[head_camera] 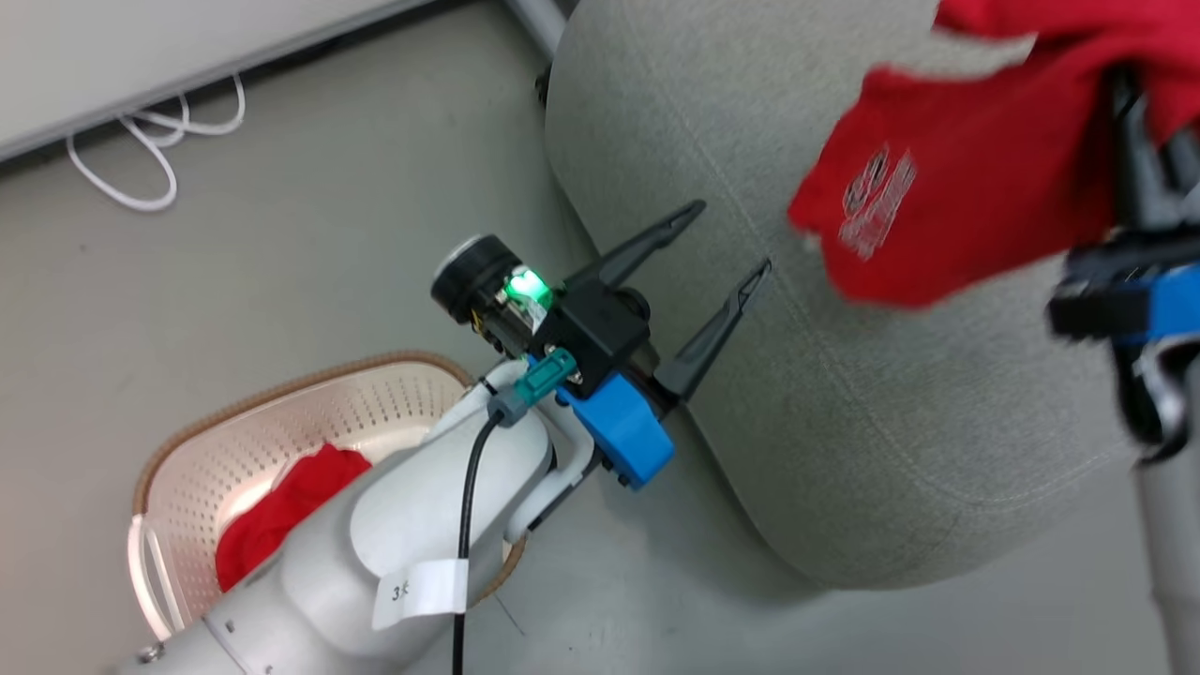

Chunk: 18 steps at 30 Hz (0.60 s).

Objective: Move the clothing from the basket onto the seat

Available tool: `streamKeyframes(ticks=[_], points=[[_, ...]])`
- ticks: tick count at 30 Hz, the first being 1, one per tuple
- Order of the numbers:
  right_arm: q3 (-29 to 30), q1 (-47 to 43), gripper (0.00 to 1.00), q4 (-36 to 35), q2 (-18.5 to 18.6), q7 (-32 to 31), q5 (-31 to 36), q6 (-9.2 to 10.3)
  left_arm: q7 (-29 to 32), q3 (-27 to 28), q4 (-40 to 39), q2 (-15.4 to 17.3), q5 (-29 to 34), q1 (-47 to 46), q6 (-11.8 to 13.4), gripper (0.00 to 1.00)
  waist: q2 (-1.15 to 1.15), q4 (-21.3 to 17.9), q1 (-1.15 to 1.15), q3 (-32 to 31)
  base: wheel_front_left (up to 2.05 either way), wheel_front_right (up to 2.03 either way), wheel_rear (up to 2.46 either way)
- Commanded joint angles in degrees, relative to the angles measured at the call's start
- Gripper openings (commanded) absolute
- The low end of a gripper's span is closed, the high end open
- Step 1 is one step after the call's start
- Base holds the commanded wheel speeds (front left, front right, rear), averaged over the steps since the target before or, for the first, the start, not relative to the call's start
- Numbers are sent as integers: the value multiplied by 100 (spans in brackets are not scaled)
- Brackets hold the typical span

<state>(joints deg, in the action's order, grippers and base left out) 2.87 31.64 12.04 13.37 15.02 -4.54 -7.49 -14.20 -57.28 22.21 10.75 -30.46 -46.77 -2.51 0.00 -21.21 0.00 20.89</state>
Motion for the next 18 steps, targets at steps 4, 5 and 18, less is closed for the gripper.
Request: streamKeyframes(ticks=[4,5,18], points=[[264,853,0,-200,375,23,42,-1,107,57,-189,169,153,-358,66,100,0,193,0,745,0,0,0],[345,998,0,-207,483,23,56,-1,133,62,-236,187,180,-429,76,100,0,232,0,879,0,0,0],[1611,2551,0,512,1506,23,-221,-1,453,-2,-712,397,589,-1254,88,100,0,697,0,2176,0,0,0]])
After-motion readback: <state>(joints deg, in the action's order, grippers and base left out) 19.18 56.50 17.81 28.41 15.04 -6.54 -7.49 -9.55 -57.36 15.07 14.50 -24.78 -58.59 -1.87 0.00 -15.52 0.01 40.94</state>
